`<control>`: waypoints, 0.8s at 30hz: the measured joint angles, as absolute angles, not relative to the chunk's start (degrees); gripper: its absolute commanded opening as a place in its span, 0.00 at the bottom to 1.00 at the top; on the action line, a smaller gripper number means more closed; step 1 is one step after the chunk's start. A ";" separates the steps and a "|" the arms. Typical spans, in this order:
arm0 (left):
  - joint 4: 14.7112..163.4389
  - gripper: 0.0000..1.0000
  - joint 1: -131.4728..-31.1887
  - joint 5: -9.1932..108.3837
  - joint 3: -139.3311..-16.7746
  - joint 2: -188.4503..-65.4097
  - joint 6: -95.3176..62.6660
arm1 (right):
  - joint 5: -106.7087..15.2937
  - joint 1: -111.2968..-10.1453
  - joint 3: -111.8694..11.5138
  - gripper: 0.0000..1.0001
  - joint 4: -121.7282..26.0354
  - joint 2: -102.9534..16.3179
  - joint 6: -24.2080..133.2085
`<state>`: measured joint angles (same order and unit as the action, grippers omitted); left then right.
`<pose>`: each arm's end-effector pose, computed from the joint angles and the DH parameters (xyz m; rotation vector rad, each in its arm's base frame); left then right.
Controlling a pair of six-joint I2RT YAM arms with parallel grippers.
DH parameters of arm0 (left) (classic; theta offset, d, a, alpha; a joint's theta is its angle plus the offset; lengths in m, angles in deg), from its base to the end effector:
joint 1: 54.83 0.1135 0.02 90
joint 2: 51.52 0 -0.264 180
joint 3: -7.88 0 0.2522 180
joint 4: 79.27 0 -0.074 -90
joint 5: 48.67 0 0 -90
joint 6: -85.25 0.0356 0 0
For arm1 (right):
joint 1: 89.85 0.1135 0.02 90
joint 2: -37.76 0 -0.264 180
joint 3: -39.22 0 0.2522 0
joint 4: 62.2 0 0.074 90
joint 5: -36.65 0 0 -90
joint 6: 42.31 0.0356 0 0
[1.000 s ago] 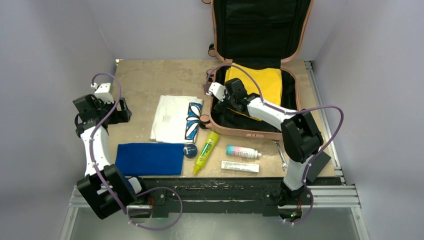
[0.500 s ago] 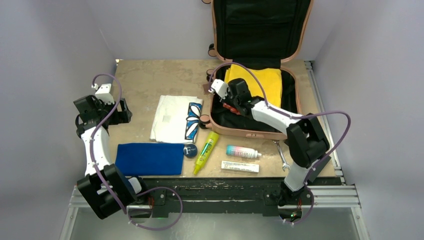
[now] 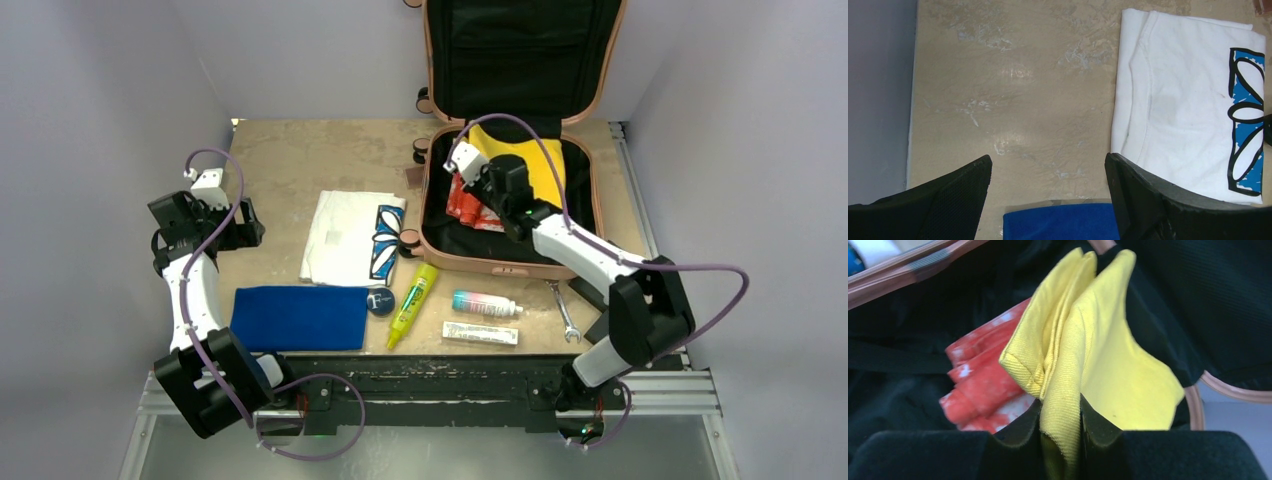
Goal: Pack the luggage
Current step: Place the clothes in the luggage.
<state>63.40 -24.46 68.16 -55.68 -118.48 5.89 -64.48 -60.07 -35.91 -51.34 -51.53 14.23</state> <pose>0.2226 0.1118 0.2725 -0.1387 2.1912 -0.1370 0.3158 0.1728 0.2697 -0.9441 1.7705 -0.2360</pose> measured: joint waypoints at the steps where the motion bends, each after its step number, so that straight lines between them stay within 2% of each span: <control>1: 63.40 0.83 -24.46 68.16 -55.68 -118.48 5.89 | -64.48 -60.83 -35.91 0.00 -51.64 -50.72 14.74; 10: 63.35 0.84 -24.46 68.19 -55.68 -118.48 5.93 | -62.93 -65.55 -31.95 0.00 -55.82 -44.95 17.82; 11: 63.38 0.84 -24.46 68.19 -55.68 -118.48 5.95 | -62.58 -65.55 -31.58 0.03 -55.91 -44.87 18.12; 13: 63.33 0.84 -24.46 68.25 -55.68 -118.48 5.97 | -61.75 -65.49 -31.16 0.17 -55.91 -45.00 18.30; 15: 63.29 0.84 -24.46 68.43 -55.71 -118.48 6.06 | -60.29 -65.47 -31.14 0.47 -55.73 -45.44 18.39; 17: 62.96 0.86 -24.46 68.67 -55.99 -118.48 6.37 | -58.47 -65.49 -31.14 0.68 -55.53 -46.03 18.85; 19: 62.50 0.87 -24.46 68.97 -56.47 -118.48 6.43 | -56.57 -65.38 -31.23 0.79 -55.10 -47.07 19.33; 21: 62.13 0.87 -24.46 69.28 -57.13 -118.48 6.56 | -54.21 -65.12 -31.86 0.86 -53.39 -48.52 19.81; 24: 62.09 0.87 -24.46 69.50 -57.54 -118.48 6.76 | -49.05 -65.01 -33.74 0.91 -49.17 -49.92 20.79</control>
